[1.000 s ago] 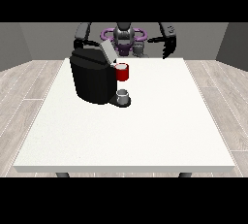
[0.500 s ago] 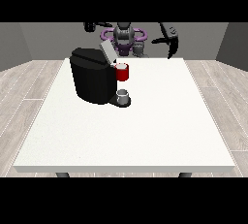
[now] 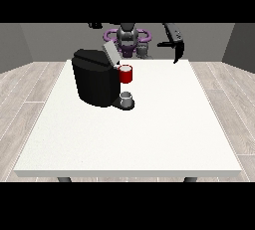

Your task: Insert the coffee pod into the coffee machine and close the lid

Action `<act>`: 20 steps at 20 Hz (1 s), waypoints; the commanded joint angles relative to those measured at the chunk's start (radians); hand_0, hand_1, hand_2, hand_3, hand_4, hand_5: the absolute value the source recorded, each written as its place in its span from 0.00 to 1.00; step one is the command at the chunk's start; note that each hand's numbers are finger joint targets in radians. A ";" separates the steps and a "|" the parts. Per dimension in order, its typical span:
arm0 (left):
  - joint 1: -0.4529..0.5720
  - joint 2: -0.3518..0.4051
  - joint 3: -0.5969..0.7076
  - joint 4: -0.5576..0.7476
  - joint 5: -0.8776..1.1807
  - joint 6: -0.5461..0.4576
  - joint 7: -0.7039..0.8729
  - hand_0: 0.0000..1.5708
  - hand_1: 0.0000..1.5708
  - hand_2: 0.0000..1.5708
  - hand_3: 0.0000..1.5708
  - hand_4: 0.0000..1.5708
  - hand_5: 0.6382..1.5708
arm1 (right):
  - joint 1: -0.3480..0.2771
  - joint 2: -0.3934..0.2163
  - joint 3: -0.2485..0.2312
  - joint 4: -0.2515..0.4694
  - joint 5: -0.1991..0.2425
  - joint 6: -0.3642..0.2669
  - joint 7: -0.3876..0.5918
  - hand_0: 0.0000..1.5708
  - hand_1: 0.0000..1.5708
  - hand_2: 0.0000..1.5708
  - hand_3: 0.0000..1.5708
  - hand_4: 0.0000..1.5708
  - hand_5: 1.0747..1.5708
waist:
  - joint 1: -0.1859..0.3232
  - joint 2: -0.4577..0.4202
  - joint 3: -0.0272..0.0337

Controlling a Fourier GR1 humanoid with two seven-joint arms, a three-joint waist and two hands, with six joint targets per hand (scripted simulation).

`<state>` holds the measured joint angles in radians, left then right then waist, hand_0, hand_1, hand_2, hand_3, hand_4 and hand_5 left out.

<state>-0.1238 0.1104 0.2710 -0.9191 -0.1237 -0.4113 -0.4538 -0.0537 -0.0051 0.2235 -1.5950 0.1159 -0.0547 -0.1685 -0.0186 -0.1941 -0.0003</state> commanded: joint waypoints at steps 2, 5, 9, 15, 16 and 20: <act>0.005 -0.001 -0.039 -0.092 0.028 -0.047 -0.005 0.00 0.00 0.00 0.00 0.12 1.00 | -0.109 0.005 -0.014 0.022 0.019 -0.108 0.032 0.00 0.00 0.00 0.00 0.18 1.00 | 0.083 0.096 0.0005; -0.016 0.010 -0.040 -0.073 0.020 0.014 -0.070 0.00 0.00 0.00 0.00 0.12 1.00 | -0.133 0.005 0.026 -0.015 0.064 -0.111 0.055 0.00 0.00 0.00 0.00 0.18 1.00 | 0.030 0.149 0.0002; -0.007 -0.047 -0.106 -0.226 0.018 0.003 0.045 0.00 0.00 0.00 0.00 0.20 1.00 | -0.255 0.005 -0.076 0.137 0.124 -0.168 0.079 0.00 0.00 0.00 0.00 0.12 1.00 | 0.140 0.142 0.0006; 0.045 0.019 -0.074 -0.203 0.052 -0.045 -0.061 0.00 0.00 0.00 0.00 0.24 1.00 | -0.354 -0.024 -0.167 0.195 0.072 -0.112 0.094 0.00 0.00 0.00 0.00 0.21 1.00 | 0.124 0.222 0.0002; 0.027 -0.002 -0.085 -0.241 0.063 -0.022 0.014 0.00 0.00 0.00 0.00 0.24 1.00 | -0.382 -0.040 -0.204 0.210 0.053 -0.099 0.104 0.00 0.00 0.00 0.00 0.22 1.00 | 0.119 0.205 0.0004; 0.053 0.013 -0.097 -0.261 0.061 -0.041 -0.043 0.00 0.00 0.00 0.00 0.20 1.00 | -0.437 -0.070 -0.263 0.298 0.059 -0.121 0.051 0.00 0.00 0.00 0.00 0.23 1.00 | 0.143 0.246 0.0004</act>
<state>-0.0746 0.1109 0.1787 -1.1675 -0.0697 -0.4391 -0.4666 -0.4145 -0.0387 0.0250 -1.3642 0.1839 -0.1791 -0.1027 0.1102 0.0108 0.0001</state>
